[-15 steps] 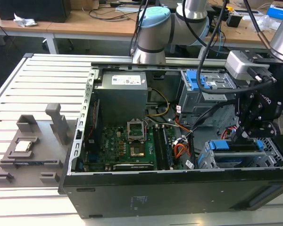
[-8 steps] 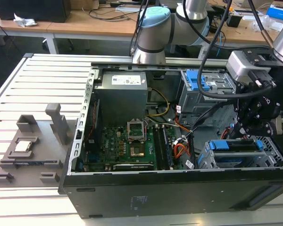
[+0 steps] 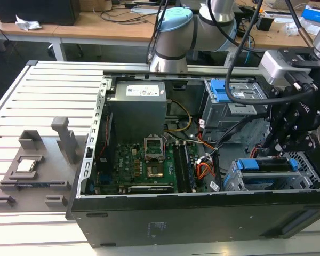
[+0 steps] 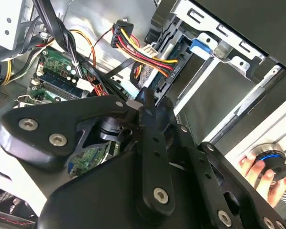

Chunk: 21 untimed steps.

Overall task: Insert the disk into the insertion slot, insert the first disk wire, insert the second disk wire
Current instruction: 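Insert the second disk wire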

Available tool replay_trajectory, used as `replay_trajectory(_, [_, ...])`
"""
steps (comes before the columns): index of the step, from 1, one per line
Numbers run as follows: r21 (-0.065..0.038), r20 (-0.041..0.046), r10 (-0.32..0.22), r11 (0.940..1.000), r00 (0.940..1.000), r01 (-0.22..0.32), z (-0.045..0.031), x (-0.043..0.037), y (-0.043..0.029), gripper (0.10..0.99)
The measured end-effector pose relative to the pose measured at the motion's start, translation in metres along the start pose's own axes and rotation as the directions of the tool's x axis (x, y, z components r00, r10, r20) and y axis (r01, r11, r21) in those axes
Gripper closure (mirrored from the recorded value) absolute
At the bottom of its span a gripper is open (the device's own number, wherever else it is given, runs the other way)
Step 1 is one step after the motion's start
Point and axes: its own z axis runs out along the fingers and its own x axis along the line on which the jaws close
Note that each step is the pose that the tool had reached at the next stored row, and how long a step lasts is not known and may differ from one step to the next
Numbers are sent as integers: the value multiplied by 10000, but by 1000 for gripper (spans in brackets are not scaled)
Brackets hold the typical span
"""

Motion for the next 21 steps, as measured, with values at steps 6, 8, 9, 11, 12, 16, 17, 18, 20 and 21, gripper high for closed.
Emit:
replay_trajectory(6, [-4, -387, 15, 10000, 9993, -15, 23, -140, 24, 843])
replay_trajectory(8, [-6, -611, 23, 10000, 9981, -23, 50, -139, 29, 843])
replay_trajectory(9, [-6, -647, 26, 10000, 9979, -26, 57, -139, 30, 843])
replay_trajectory(11, [-6, -696, 27, 10000, 9976, -27, 77, -140, 29, 843])
replay_trajectory(12, [-6, -703, 27, 10000, 9975, -28, 86, -140, 29, 843])
replay_trajectory(16, [-6, -735, 28, 10000, 9973, -29, 120, -140, 28, 843])
replay_trajectory(17, [-7, -753, 29, 10000, 9972, -30, 150, -140, 27, 843])
replay_trajectory(18, [-7, -783, 30, 10000, 9969, -31, 159, -140, 26, 843])
replay_trajectory(20, [-7, -797, 32, 10000, 9968, -32, 159, -140, 27, 843])
replay_trajectory(21, [-7, -798, 31, 10000, 9968, -32, 159, -140, 26, 843])
